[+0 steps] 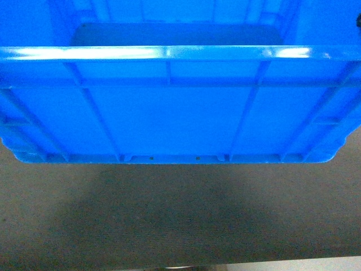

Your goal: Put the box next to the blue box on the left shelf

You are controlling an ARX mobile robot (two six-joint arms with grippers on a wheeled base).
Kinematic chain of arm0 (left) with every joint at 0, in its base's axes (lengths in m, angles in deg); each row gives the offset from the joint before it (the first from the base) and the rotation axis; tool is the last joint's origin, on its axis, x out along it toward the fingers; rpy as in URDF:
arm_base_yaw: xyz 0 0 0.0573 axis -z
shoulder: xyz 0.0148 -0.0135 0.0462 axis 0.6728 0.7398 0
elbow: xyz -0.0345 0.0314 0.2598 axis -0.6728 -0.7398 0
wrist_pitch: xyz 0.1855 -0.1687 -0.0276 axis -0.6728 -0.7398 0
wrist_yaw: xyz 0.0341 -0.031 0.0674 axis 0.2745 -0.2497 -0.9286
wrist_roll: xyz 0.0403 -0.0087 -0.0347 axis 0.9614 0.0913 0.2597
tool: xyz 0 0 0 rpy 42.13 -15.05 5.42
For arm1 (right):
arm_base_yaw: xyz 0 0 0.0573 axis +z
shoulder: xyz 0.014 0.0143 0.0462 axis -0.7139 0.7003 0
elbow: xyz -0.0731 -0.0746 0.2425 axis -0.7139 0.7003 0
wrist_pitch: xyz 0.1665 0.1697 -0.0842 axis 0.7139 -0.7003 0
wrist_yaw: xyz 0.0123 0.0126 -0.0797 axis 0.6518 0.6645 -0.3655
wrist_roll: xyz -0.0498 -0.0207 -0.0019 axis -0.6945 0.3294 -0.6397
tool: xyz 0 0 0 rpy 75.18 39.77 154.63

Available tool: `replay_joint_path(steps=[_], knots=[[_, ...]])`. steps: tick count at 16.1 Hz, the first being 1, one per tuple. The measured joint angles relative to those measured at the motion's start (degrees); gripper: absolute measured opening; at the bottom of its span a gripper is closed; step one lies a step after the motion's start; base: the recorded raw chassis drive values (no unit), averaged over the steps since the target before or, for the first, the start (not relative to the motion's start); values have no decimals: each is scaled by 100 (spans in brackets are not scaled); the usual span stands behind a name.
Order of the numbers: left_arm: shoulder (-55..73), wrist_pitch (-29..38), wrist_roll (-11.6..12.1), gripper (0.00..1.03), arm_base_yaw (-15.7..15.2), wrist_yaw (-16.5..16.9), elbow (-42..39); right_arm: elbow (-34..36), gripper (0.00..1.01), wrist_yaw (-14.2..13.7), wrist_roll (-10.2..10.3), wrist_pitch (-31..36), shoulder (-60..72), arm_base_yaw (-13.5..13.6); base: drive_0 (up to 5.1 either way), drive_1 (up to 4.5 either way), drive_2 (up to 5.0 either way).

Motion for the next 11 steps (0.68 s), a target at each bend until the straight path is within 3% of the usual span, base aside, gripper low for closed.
replay_joint_path(steps=[11], knots=[[0,2,4,16,11,0,0,0,8,-17,0,9,0,0,-155,-155,-155]])
